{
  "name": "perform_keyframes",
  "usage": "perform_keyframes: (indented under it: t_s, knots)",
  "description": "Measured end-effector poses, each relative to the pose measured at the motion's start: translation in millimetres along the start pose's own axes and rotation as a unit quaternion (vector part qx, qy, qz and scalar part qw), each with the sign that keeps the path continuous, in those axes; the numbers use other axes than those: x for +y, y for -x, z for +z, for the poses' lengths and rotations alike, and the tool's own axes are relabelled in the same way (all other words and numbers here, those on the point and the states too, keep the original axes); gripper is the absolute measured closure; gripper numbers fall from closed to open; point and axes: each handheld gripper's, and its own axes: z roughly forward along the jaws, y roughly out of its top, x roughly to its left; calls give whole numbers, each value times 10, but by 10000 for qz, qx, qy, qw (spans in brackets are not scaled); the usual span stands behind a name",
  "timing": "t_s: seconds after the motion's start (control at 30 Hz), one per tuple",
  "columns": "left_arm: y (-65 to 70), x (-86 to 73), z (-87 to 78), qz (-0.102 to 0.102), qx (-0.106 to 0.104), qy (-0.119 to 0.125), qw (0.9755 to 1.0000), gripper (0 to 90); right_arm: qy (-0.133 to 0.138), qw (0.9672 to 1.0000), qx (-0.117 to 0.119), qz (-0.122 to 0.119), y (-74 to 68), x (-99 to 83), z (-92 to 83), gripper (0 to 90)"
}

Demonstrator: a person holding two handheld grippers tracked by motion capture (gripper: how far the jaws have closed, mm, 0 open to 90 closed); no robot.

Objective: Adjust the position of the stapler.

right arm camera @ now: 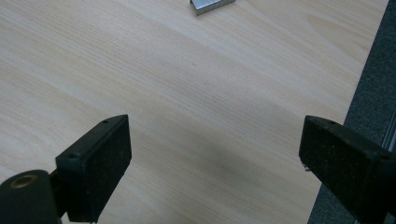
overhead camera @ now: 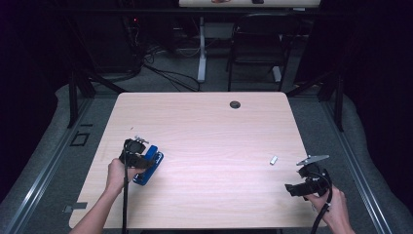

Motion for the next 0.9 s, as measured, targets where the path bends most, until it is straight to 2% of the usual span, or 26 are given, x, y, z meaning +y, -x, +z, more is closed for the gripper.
perform_keyframes:
  t_s: [0.13,0.23,0.37,0.63,0.9]
  knots:
    - [-3,-10,-20,107,107,37,9999,649,-20,10000,-6,4,4,-4,5,90]
    - [-8,-11,-23,121,95,38,9999,650,-43,10000,-5,12,5,-2,6,90]
    - [-4,-12,-23,268,136,46,9995,655,-33,10000,-20,11,0,-2,9,91]
    - [24,4,-29,435,280,50,9986,659,-51,10000,-7,18,8,-3,5,91]
    - [72,20,-102,669,176,251,9973,659,-55,10000,-2,15,9,-4,5,91]
